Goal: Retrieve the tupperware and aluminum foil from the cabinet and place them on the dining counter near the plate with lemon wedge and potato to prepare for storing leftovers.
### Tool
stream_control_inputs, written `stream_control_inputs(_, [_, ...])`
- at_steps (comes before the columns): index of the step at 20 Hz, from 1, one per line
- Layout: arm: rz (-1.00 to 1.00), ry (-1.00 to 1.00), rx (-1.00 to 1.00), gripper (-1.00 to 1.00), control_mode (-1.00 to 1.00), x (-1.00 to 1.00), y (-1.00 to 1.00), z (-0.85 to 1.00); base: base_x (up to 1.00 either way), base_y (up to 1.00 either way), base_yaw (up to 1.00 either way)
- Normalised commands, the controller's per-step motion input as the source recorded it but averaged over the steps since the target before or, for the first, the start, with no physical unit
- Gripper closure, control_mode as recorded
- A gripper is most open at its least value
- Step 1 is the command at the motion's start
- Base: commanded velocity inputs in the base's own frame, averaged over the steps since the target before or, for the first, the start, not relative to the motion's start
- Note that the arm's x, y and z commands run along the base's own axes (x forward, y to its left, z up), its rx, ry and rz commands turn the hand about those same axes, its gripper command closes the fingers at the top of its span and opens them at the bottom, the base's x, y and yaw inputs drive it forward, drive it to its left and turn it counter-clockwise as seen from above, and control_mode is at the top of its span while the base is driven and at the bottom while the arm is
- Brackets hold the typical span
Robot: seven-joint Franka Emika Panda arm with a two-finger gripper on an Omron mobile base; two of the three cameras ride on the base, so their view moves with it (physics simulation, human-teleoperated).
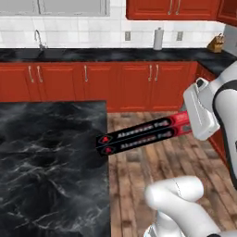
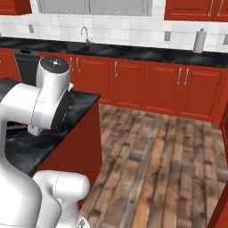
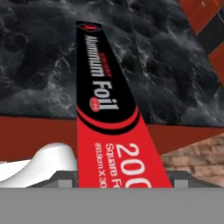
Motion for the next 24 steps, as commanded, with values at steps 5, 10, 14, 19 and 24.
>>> stream_control_inputs(5, [0.00, 0.00, 0.00, 1.00, 1.00, 0.00, 0.00, 0.00, -0.02, 0.00, 0.87])
stream_control_inputs(10, [0.00, 0.00, 0.00, 1.00, 1.00, 0.00, 0.00, 0.00, -0.07, 0.00, 0.97])
stream_control_inputs(14, [0.00, 0.00, 0.00, 1.00, 1.00, 0.00, 0.00, 0.00, -0.02, 0.00, 0.97])
stream_control_inputs(19, [0.00, 0.00, 0.00, 1.00, 1.00, 0.00, 0.00, 0.00, 0.00, 0.00, 0.97])
stream_control_inputs(24, [0.00, 0.00, 0.00, 1.00, 1.00, 0.00, 0.00, 0.00, 0.00, 0.24, 0.93])
